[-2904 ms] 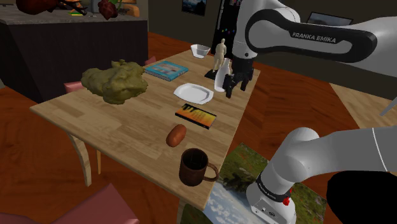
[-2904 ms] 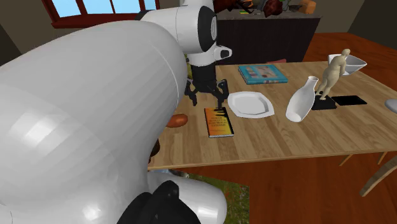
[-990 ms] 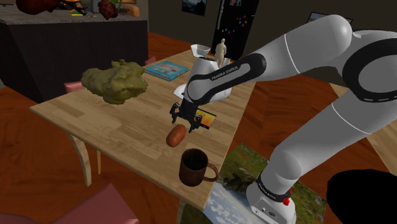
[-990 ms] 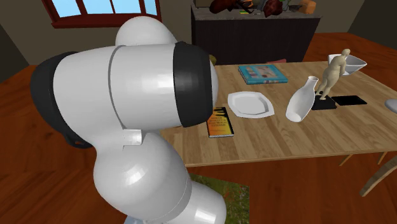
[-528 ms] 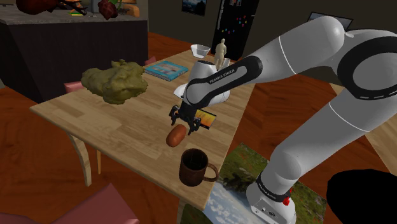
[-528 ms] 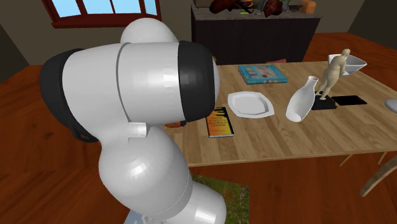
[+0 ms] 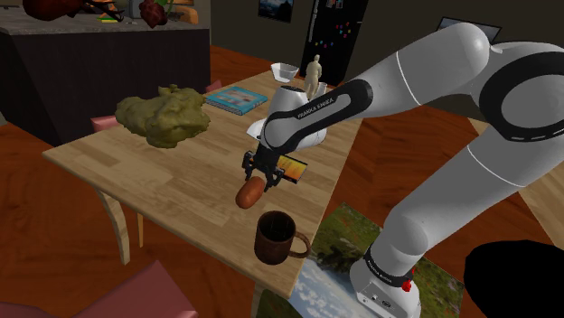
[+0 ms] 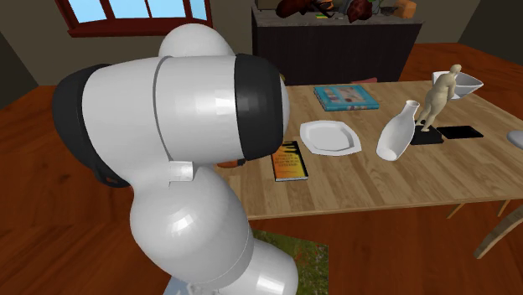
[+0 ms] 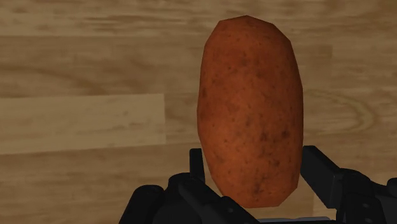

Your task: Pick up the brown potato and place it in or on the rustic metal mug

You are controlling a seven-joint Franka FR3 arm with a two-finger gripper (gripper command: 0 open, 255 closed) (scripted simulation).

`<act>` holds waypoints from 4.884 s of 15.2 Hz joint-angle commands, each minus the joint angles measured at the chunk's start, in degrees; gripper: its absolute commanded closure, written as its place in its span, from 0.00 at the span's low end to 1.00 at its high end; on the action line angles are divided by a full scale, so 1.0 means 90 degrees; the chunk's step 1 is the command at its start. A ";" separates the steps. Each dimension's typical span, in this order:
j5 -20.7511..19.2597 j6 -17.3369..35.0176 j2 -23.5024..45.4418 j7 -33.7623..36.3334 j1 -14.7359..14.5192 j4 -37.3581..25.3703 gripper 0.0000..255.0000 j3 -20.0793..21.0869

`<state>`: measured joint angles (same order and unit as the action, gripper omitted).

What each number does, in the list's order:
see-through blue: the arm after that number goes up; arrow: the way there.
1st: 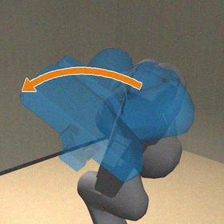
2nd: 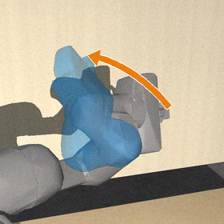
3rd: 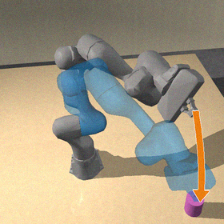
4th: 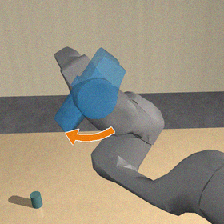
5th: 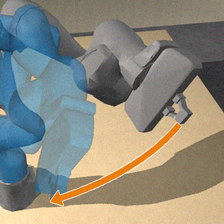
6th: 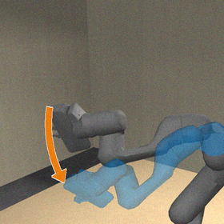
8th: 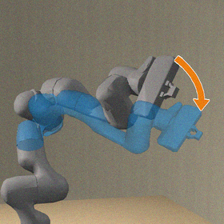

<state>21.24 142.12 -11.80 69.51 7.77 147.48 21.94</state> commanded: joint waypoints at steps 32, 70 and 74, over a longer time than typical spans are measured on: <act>-0.0276 -0.2672 -0.1302 0.0371 0.0090 -0.1397 1.00 -0.0341; 0.1249 -0.3465 -0.5422 0.1447 -0.1517 0.1704 1.00 0.0475; 0.1248 -0.3464 -0.5421 0.1449 -0.1518 0.1704 1.00 0.0474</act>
<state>32.47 110.94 -60.80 82.57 -5.91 162.43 26.07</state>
